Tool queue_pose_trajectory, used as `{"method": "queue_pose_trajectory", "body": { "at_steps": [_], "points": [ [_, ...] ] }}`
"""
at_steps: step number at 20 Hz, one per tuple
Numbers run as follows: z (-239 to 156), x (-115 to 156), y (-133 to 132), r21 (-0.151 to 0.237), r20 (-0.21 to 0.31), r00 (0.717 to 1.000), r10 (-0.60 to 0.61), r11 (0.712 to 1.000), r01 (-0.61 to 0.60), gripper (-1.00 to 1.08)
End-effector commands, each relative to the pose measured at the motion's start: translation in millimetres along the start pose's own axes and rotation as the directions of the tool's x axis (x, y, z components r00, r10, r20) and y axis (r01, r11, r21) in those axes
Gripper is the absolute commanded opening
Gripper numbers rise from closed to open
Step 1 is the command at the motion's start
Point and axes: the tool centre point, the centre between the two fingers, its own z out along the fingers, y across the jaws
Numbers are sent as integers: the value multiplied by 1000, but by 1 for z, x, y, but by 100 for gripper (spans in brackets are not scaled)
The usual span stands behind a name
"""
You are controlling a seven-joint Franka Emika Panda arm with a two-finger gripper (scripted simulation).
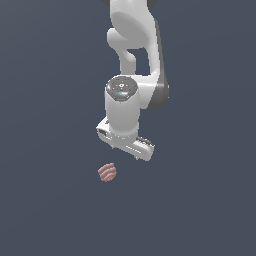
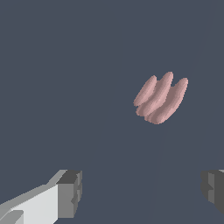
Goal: Pick up the object and move it to a goal position.
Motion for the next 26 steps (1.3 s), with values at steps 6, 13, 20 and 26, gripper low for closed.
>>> {"method": "queue_pose_trajectory", "body": {
  "at_steps": [6,13,20,26],
  "points": [
    [26,34,25,-9,8,963,269,963,-269,100],
    [44,55,44,-18,7,898,441,898,-440,100],
    [54,65,54,-24,4,853,522,853,-522,100],
    [56,66,55,-25,4,848,530,848,-530,100]
  ]
}}
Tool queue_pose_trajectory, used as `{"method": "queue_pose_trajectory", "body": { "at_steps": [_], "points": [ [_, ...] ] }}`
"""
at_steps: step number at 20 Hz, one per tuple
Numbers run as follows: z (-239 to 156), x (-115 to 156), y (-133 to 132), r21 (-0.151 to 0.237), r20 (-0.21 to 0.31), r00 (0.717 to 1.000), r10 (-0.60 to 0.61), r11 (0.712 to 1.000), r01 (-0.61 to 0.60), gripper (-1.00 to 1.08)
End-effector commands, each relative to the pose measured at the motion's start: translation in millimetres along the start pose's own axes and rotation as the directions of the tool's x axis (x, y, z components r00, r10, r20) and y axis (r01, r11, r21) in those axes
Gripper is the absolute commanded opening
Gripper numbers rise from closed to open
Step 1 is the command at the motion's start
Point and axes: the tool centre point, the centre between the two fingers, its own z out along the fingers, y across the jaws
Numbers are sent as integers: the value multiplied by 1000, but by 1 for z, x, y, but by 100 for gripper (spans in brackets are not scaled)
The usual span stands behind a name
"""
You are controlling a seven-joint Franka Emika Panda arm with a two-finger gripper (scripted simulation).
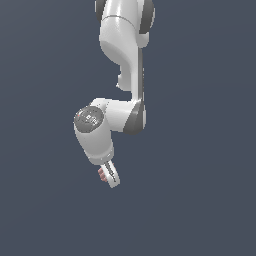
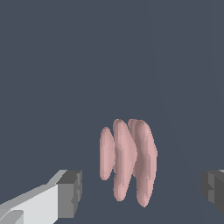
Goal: Pick up the object and move it to a goal position.
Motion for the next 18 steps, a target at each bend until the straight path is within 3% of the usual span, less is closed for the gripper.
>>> {"method": "queue_pose_trajectory", "body": {
  "at_steps": [1,11,17,18],
  "points": [
    [2,0,0,0,0,1000,0,1000,0,100],
    [48,-1,1,0,0,1000,5,1000,-5,100],
    [50,0,0,0,0,1000,5,1000,-5,100],
    [50,0,0,0,0,1000,5,1000,-5,-100]
  ]
}}
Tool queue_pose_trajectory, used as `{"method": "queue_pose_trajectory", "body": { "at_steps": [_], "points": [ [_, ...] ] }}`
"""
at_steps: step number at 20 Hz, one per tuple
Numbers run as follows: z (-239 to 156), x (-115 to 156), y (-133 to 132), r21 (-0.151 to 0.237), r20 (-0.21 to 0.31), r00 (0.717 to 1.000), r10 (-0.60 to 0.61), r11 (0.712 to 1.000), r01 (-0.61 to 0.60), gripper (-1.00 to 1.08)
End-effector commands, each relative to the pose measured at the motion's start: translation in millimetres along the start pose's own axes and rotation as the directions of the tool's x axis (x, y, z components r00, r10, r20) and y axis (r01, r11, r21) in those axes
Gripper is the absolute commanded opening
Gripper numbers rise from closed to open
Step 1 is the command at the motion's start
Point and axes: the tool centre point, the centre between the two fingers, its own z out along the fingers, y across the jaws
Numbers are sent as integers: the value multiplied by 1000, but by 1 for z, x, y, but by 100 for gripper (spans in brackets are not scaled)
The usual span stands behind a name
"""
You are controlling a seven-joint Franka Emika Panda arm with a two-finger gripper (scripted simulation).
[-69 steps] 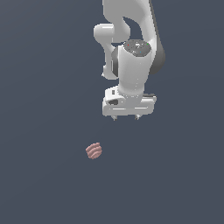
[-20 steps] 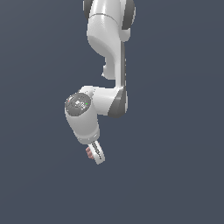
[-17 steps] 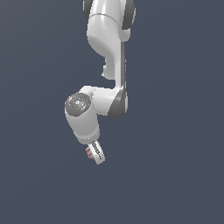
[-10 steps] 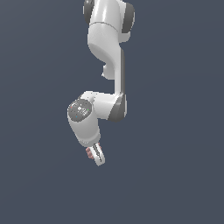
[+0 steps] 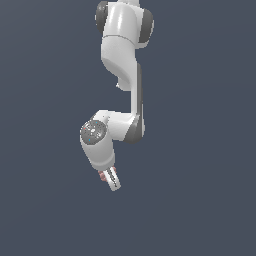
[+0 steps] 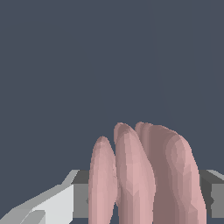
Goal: Pick up the object and move it to a goal position.
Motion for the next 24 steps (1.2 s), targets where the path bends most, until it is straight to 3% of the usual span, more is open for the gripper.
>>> {"method": "queue_pose_trajectory", "body": {
  "at_steps": [1,15,20,24],
  "points": [
    [0,0,0,1,0,1000,0,1000,0,-100],
    [-1,-7,-2,1,0,1000,0,1000,0,-100],
    [-3,-30,-8,1,0,1000,0,1000,0,-100],
    [-6,-63,-16,1,0,1000,0,1000,0,-100]
  ]
}}
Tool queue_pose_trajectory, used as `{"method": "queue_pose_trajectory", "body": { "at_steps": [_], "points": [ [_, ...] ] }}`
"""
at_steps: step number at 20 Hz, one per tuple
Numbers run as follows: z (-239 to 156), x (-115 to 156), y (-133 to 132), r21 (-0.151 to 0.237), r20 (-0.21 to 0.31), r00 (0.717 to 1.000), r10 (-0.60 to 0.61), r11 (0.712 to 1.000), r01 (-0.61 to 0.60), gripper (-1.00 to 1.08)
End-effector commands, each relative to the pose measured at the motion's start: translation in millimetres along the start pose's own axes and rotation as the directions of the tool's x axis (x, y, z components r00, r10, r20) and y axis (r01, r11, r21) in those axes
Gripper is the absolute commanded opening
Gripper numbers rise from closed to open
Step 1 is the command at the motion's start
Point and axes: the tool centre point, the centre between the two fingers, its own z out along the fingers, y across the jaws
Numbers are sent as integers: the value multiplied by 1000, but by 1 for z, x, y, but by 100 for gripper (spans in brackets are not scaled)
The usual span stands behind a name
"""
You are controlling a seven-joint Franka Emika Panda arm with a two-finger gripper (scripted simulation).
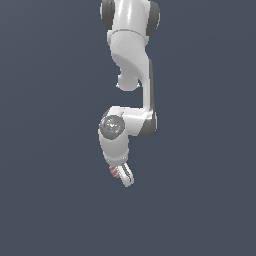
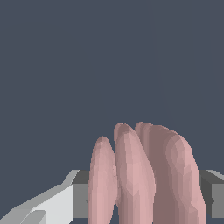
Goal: Pick up the object and move it to a goal position.
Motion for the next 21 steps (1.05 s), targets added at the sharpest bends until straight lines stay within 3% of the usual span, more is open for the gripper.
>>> {"method": "queue_pose_trajectory", "body": {
  "at_steps": [1,12,16,21],
  "points": [
    [-2,-25,-7,1,0,1000,-2,1000,2,-100],
    [-12,-138,-37,1,0,1000,-2,1000,2,-100],
    [-14,-161,-44,1,0,1000,-2,1000,2,-100],
    [-14,-171,-47,1,0,1000,-2,1000,2,-100]
  ]
}}
